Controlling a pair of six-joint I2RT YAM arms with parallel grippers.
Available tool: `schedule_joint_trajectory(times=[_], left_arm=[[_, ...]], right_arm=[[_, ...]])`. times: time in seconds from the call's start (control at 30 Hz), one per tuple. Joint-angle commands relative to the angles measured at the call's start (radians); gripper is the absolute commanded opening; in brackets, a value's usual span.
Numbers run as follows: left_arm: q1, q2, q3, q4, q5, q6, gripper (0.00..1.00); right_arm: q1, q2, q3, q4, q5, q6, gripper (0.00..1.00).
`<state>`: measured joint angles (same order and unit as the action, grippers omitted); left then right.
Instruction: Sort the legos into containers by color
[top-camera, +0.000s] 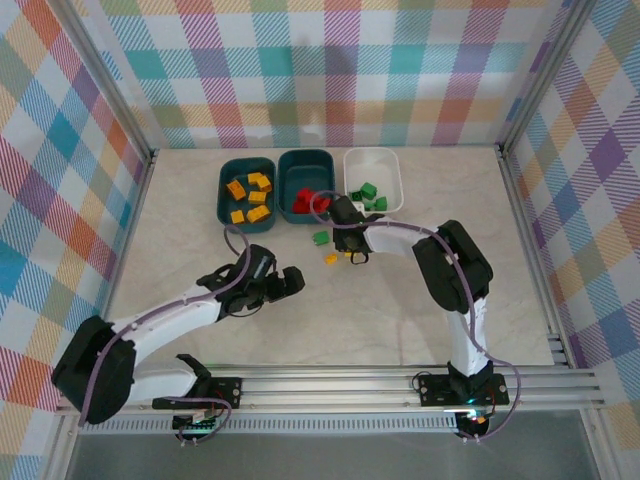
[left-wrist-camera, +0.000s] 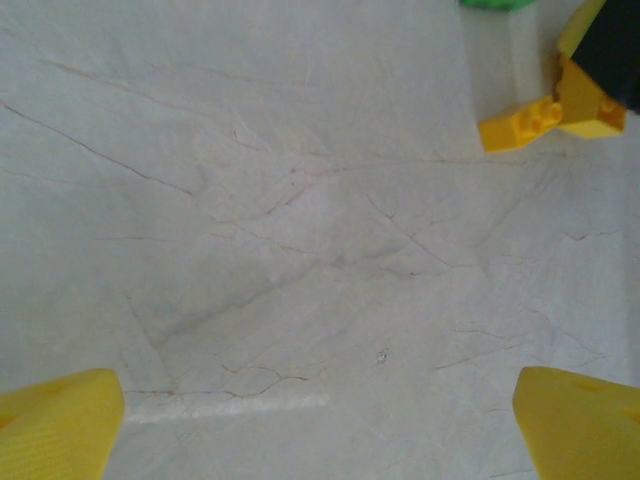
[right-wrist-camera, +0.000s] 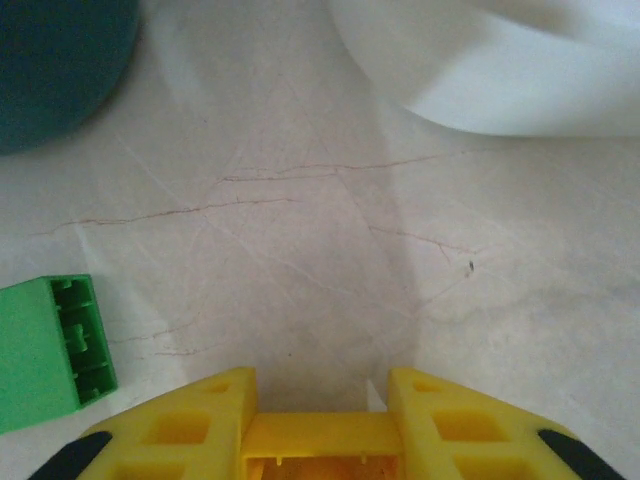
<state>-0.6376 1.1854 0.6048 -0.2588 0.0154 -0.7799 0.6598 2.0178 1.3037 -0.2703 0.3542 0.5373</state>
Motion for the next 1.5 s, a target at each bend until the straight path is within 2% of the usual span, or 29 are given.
schedule_joint_trajectory(times=[0.0,0.1,0.23,0.3,0.37,0.53,0.7,0.9,0.93,1.0,1.03,1.07,1.13,1.27,1.47], left_arm=[[0.025,-0.064,-0.013,-0.103,-0.075,0.029,1.00],[0.143,-0.093,-0.045,-0.165,-0.070,0.007,1.00],[0.432,-0.114,-0.170,-0.078,0.171,-0.029,1.00],[0.499,-0.141,-0.204,-0.071,0.215,-0.040,1.00],[0.501,-0.188,-0.203,-0.108,0.198,-0.024,1.00],[0.503,-0.302,-0.201,-0.195,0.176,0.012,1.00],[0.503,-0.336,-0.216,-0.194,0.219,0.012,1.00],[0.504,-0.318,-0.224,-0.166,0.272,0.015,1.00],[0.504,-0.319,-0.224,-0.164,0.274,0.015,1.00],[0.503,-0.330,-0.225,-0.160,0.273,0.007,1.00],[0.504,-0.338,-0.228,-0.157,0.274,0.004,1.00],[0.503,-0.351,-0.229,-0.155,0.272,0.001,1.00],[0.503,-0.373,-0.227,-0.155,0.267,-0.006,1.00],[0.501,-0.397,-0.233,-0.143,0.273,-0.023,1.00],[0.469,-0.389,-0.265,-0.093,0.284,-0.048,1.00]], right_arm=[[0.011,-0.081,-0.030,0.018,-0.023,-0.005,0.28],[0.034,-0.137,-0.004,0.025,-0.056,-0.006,0.28],[0.089,-0.080,0.163,0.015,-0.169,-0.045,0.28],[0.107,-0.017,0.272,0.019,-0.230,-0.060,0.28],[0.113,0.050,0.376,0.035,-0.284,-0.080,0.28],[0.113,0.309,0.784,-0.070,-0.401,-0.147,0.28],[0.112,0.542,1.161,-0.219,-0.411,-0.195,0.29],[0.110,0.658,1.354,-0.262,-0.396,-0.218,0.31],[0.110,0.658,1.363,-0.262,-0.400,-0.222,0.35],[0.109,0.652,1.374,-0.268,-0.385,-0.235,0.59],[0.109,0.644,1.375,-0.274,-0.377,-0.243,0.66],[0.109,0.632,1.373,-0.287,-0.373,-0.254,0.68],[0.110,0.597,1.350,-0.304,-0.354,-0.265,0.69],[0.110,0.425,1.102,-0.208,-0.309,-0.261,0.67],[0.110,0.047,0.423,0.046,-0.200,-0.222,0.62]])
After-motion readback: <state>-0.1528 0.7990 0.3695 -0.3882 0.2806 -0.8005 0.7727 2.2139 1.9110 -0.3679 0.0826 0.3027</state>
